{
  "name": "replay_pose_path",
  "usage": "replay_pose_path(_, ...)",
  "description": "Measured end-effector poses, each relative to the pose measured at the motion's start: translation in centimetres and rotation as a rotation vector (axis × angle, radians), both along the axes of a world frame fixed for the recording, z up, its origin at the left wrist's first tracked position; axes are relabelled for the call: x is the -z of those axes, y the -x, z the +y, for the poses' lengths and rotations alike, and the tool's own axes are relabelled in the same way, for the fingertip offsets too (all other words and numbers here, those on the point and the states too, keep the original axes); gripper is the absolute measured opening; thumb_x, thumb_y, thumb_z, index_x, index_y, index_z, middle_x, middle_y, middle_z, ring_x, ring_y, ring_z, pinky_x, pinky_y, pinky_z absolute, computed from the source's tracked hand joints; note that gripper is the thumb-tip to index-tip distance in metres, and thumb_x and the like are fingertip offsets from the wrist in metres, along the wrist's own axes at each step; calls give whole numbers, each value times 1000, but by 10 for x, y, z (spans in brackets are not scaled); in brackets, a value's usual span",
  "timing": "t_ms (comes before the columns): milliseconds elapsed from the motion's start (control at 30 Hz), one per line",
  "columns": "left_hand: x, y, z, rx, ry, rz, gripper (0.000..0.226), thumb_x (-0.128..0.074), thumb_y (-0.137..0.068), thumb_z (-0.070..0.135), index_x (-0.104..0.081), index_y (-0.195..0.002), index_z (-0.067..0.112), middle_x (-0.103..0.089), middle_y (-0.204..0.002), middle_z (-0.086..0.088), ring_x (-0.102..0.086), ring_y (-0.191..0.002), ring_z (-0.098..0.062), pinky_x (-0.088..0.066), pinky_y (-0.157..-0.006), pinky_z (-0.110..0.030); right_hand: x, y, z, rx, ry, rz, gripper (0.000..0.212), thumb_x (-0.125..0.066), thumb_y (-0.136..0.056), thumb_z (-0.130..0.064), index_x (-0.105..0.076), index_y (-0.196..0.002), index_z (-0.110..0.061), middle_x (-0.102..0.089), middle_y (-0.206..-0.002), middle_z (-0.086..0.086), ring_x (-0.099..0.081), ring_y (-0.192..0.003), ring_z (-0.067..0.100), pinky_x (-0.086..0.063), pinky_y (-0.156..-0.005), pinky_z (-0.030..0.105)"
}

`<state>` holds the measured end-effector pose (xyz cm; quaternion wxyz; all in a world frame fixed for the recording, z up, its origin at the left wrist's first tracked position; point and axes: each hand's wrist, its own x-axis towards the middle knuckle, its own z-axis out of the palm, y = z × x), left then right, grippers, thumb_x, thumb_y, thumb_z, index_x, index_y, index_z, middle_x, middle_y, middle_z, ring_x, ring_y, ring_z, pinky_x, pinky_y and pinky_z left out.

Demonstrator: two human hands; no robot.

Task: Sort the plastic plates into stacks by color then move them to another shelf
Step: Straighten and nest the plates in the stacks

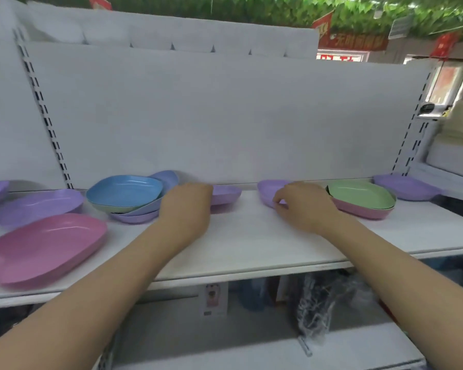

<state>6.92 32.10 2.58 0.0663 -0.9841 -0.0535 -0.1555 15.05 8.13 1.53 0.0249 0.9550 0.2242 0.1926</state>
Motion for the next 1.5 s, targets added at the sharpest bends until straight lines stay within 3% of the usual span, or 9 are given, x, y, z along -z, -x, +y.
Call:
replay_pose_path(133,-15,16,-5,-12,558,24,8,-47,-95,11,-51,-96,18,-70,-93,-10,-72,-60,-31,-60,-64,-45,-8,2,-11,-18,-17,-33,20,-48,-100,-32,-67,-108,-31,-68,-100,7,-64,-92,34,-40,-69,34)
replay_pose_path(267,-22,36,-19,-62,1146,-86,30,-37,-105,38,-56,-108,16,-64,-92,-13,-73,-58,-36,-60,-58,-46,-11,13,-33,-82,-101,-6,4,-44,-98,-24,-43,-101,-26,-68,-88,6,-60,-78,35,-50,-66,41)
replay_pose_path(400,-12,56,-31,-149,1422,-173,4,-53,-100,9,-56,-99,11,-65,-88,-19,-65,-54,-27,-56,-45,-31,-6,38,-62,-116,-436,241,29,-38,-103,-53,-44,-95,-26,-73,-89,-3,-66,-67,26,-54,-74,39)
replay_pose_path(500,-7,75,-47,-145,1541,-194,18,-54,-94,-2,-59,-108,9,-65,-81,-19,-65,-55,-26,-54,-46,-29,-6,60,-81,-140,-784,452,26,-51,-103,-43,-51,-97,-18,-70,-87,-1,-64,-48,12,-49,-57,31)
replay_pose_path(567,-8,92,-59,-120,1562,-192,23,-54,-93,-1,-61,-112,9,-67,-87,-20,-69,-62,-27,-55,-49,-29,-6,69,-90,-157,-934,550,6,-58,-99,-19,-55,-99,-15,-65,-82,6,-63,-49,10,-46,-49,27)
replay_pose_path(667,-8,116,-72,-88,1523,-191,24,-54,-94,0,-67,-111,9,-69,-91,-21,-71,-70,-27,-55,-51,-29,-8,82,-93,-209,-1019,660,21,-50,-95,-4,-66,-103,-16,-62,-81,11,-62,-58,16,-45,-47,26)
replay_pose_path(1167,-23,375,17,-297,1170,-472,25,-49,-93,3,-70,-94,16,-54,-76,-24,-60,-61,-33,-56,-50,-36,-20,246,93,-827,-637,883,17,-57,-94,-12,-72,-94,-21,-67,-88,23,-62,-67,16,-49,-53,27)
replay_pose_path(1367,-17,498,107,-523,1035,-563,19,-48,-97,6,-61,-104,17,-63,-72,-13,-60,-43,-13,-45,-40,-25,-22,334,213,-1021,-557,818,9,-60,-96,-11,-62,-99,-19,-59,-74,0,-56,-54,8,-44,-52,19)
replay_pose_path(1500,-12,591,181,-623,968,-587,16,-51,-96,11,-60,-97,24,-60,-69,-17,-57,-49,-25,-45,-49,-34,-19,408,308,-1104,-541,875,11,-58,-95,-9,-62,-99,-18,-56,-74,-3,-58,-57,12,-43,-53,21)
